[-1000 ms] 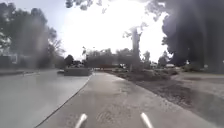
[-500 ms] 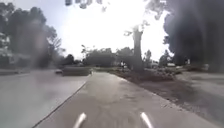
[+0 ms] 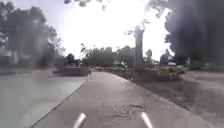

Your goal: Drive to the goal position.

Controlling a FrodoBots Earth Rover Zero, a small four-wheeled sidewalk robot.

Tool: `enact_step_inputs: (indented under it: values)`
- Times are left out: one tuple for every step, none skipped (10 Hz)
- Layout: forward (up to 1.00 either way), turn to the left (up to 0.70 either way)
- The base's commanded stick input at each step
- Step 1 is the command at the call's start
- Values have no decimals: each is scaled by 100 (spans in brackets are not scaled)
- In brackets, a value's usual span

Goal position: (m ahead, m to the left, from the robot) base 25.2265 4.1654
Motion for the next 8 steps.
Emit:
enact_step_inputs:
  values:
    - [100, 0]
    - [100, 0]
    - [100, 9]
    - [100, 25]
    - [100, 32]
    - [100, 16]
    - [100, 0]
    - [100, 0]
